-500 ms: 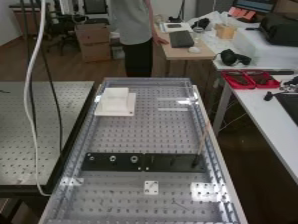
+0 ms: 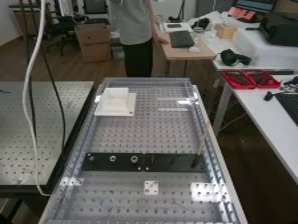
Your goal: Grab the paper clip and place it in the clear container
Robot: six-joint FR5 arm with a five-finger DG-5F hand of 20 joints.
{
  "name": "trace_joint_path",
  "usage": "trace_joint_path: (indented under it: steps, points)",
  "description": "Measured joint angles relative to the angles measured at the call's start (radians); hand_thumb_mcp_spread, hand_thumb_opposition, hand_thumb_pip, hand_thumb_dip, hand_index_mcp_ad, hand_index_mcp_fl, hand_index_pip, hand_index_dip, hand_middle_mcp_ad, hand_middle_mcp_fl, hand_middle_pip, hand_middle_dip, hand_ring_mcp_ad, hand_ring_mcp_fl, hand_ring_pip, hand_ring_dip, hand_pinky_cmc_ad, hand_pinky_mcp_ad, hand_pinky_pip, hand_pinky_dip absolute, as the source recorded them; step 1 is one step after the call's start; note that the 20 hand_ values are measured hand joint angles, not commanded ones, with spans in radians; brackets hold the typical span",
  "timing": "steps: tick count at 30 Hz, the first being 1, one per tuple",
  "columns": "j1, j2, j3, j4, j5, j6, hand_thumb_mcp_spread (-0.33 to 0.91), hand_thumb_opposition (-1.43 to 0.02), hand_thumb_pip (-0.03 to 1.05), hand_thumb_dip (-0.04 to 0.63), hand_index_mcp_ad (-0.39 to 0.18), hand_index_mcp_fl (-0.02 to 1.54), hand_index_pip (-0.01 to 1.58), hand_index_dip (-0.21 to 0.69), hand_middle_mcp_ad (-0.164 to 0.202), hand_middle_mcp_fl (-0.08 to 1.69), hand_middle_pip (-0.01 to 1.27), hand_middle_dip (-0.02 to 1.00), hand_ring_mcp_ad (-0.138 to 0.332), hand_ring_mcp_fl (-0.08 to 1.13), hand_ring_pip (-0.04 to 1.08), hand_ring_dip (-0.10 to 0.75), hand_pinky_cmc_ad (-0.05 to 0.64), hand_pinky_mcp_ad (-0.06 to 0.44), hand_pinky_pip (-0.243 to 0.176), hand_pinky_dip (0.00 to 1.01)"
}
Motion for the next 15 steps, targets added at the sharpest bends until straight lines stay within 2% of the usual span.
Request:
trace_joint_path:
  steps: [1,5,6,10,12,15]
  points:
    - [0.000,0.000,0.000,-0.001,0.000,0.001,0.26,-0.61,0.25,0.023,-0.007,-0.01,0.05,0.061,0.002,0.00,0.10,0.13,0.119,0.00,0.07,0.087,0.295,0.262,-0.075,0.40]
    - [-0.002,-0.001,0.000,-0.002,-0.001,0.002,0.26,-0.65,0.25,0.023,-0.007,0.01,0.07,0.065,0.002,0.00,0.10,0.14,0.145,0.00,0.09,0.098,0.339,0.297,-0.075,0.43]
    - [-0.003,-0.001,-0.001,-0.002,0.000,0.001,0.26,-0.65,0.25,0.023,-0.007,0.01,0.07,0.066,0.005,0.00,0.10,0.14,0.154,0.00,0.08,0.099,0.346,0.290,-0.075,0.44]
    - [-0.004,-0.006,-0.005,-0.004,0.005,0.000,0.26,-0.68,0.25,0.019,-0.009,0.01,0.07,0.077,0.007,0.00,0.12,0.16,0.155,0.00,0.08,0.103,0.382,0.312,-0.091,0.47]
    - [-0.005,-0.009,-0.008,-0.004,0.009,-0.001,0.27,-0.69,0.34,0.023,-0.009,0.01,0.07,0.077,0.007,0.00,0.12,0.16,0.152,0.00,0.08,0.103,0.379,0.311,-0.091,0.48]
    - [-0.007,-0.013,-0.014,0.002,0.017,-0.005,0.29,-0.71,0.35,0.030,-0.009,0.01,0.07,0.077,0.007,0.00,0.12,0.15,0.155,0.00,0.08,0.106,0.379,0.314,-0.091,0.48]
